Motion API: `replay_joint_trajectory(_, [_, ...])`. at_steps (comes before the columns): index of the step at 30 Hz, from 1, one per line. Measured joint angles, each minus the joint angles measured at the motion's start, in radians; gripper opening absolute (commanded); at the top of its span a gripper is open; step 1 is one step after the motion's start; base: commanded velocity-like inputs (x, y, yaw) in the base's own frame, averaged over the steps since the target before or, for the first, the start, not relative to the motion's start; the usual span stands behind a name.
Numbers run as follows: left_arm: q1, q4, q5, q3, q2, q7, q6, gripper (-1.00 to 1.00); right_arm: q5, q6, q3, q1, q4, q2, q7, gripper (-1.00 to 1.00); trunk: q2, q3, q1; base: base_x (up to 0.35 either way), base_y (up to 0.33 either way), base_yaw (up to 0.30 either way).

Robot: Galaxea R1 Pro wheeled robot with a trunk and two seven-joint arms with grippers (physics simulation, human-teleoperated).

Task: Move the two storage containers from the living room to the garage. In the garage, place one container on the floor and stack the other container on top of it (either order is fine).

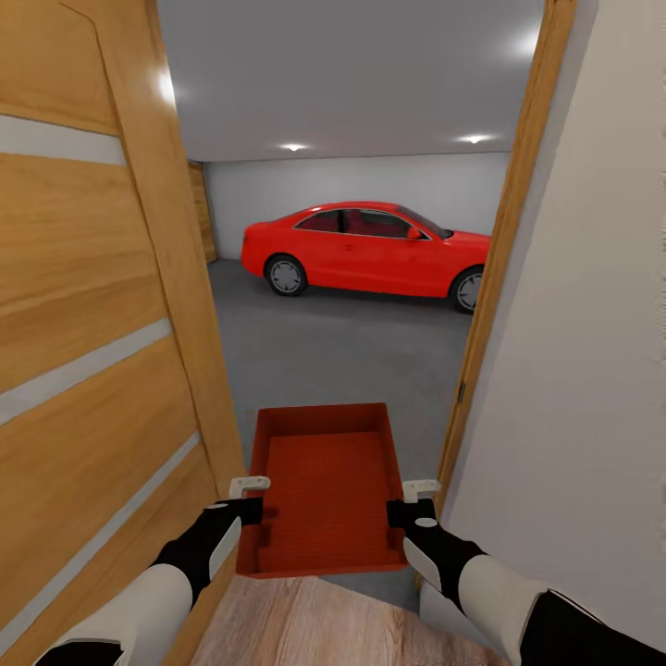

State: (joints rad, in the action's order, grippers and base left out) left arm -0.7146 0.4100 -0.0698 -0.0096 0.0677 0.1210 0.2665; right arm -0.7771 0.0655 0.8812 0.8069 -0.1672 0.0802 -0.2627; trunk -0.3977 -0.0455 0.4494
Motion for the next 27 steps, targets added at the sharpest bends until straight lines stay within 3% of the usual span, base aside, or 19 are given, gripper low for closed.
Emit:
replay_joint_trajectory(15, [0.0, 0.0, -0.002, -0.002, -0.001, 0.0, 0.0, -1.0, -0.001, 0.001, 0.0, 0.0, 0.0, 0.0, 0.001, -1.0, 0.0, 0.0, 0.0, 0.151, 0.211, -0.025])
replay_joint_trajectory(27, [0.0, 0.0, 0.0, 0.0, 0.0, 0.0, 0.0, -1.0, 0.0, 0.0, 0.0, 0.0, 0.0, 0.0, 0.0, -1.0, 0.0, -0.004, 0.0, 0.024, 0.027, -0.238])
